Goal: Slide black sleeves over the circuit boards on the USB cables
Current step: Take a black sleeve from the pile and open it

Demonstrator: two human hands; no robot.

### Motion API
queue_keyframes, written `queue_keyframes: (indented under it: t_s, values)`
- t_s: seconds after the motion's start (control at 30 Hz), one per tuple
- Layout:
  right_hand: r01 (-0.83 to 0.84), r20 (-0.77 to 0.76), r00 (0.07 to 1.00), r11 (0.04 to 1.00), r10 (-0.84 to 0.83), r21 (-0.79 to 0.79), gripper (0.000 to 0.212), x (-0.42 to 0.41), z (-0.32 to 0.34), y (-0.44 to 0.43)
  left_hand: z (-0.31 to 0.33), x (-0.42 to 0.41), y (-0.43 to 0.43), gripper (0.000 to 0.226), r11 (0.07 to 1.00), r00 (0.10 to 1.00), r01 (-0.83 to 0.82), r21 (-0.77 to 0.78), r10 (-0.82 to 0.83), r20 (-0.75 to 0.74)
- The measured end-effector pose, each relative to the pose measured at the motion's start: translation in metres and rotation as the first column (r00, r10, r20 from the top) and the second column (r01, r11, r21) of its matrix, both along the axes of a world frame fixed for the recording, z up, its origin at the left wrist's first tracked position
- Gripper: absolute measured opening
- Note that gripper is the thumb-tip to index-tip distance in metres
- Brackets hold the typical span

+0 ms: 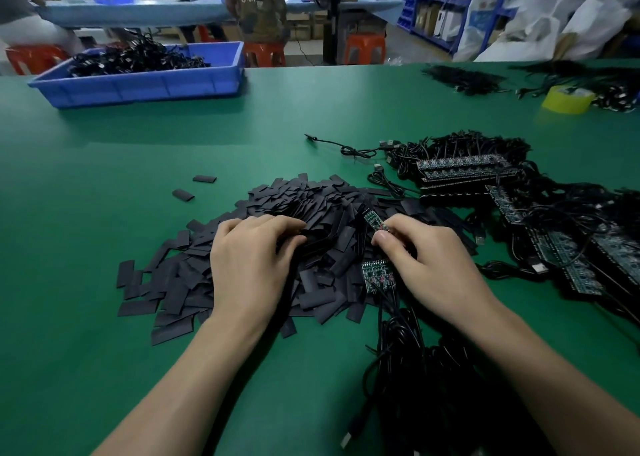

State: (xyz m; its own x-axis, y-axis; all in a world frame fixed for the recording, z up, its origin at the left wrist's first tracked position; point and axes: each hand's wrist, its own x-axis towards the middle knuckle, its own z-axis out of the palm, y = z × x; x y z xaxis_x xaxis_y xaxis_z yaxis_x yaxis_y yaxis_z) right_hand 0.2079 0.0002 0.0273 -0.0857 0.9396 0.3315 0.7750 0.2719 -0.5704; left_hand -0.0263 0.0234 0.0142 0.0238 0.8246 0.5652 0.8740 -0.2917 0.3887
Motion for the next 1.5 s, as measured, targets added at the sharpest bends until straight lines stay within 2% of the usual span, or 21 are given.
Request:
queue_keyframes:
  t_s: [0.13,0.27,0.37,0.5,0.63,0.77,0.87,1.0,1.03,1.17,1.5]
  values:
    - [0.018,-0.058,0.998,0.999,-0.016,0.028,0.023,0.002,-0.002,0.000,0.002,-0.001,-0.004,0.011,0.997,1.000,-0.015,0.077,0.014,0.009]
    - [0.033,-0.083,0.996,0.999,-0.030,0.032,0.025,0.002,-0.003,0.001,0.005,0.000,-0.005,0.014,0.993,0.992,-0.057,0.106,0.045,0.117]
    - [0.016,-0.146,0.989,0.999,-0.009,0.047,0.022,0.000,-0.002,0.001,0.005,0.003,-0.005,0.016,0.991,0.953,0.098,0.089,-0.119,0.279]
    - [-0.108,-0.321,0.942,0.994,0.100,-0.006,0.021,-0.007,0.004,-0.004,0.006,0.020,-0.016,0.017,0.930,0.821,0.366,0.038,-0.342,0.457]
    - [-0.167,-0.397,0.909,0.984,0.129,-0.062,0.013,-0.009,0.005,-0.005,0.003,0.030,-0.024,0.015,0.887,0.784,0.459,0.042,-0.427,0.451]
    - [-0.170,-0.427,0.896,0.983,0.123,-0.073,0.014,-0.012,0.003,-0.004,0.000,0.030,-0.027,0.027,0.903,0.859,0.419,0.100,-0.429,0.280]
    - [-0.203,-0.415,0.896,0.977,0.160,-0.062,0.019,-0.015,0.003,-0.006,-0.001,0.030,-0.026,0.026,0.913,0.894,0.382,0.145,-0.405,0.193]
    - [-0.225,-0.524,0.836,0.973,0.161,-0.059,0.037,-0.007,0.009,-0.004,0.003,0.025,-0.021,0.023,0.933,0.885,0.331,0.143,-0.360,0.296]
    - [-0.221,-0.511,0.844,0.973,0.160,-0.060,0.037,-0.004,0.010,-0.003,0.003,0.023,-0.020,0.023,0.936,0.878,0.326,0.132,-0.352,0.325]
    - [-0.230,-0.265,0.943,0.969,0.200,-0.085,0.032,0.005,0.013,-0.006,0.006,0.017,-0.016,0.021,0.940,0.860,0.325,0.098,-0.338,0.382]
    - [-0.292,-0.174,0.950,0.936,0.260,-0.194,0.034,0.005,0.013,-0.005,0.007,0.016,-0.013,0.019,0.918,0.841,0.387,0.088,-0.391,0.374]
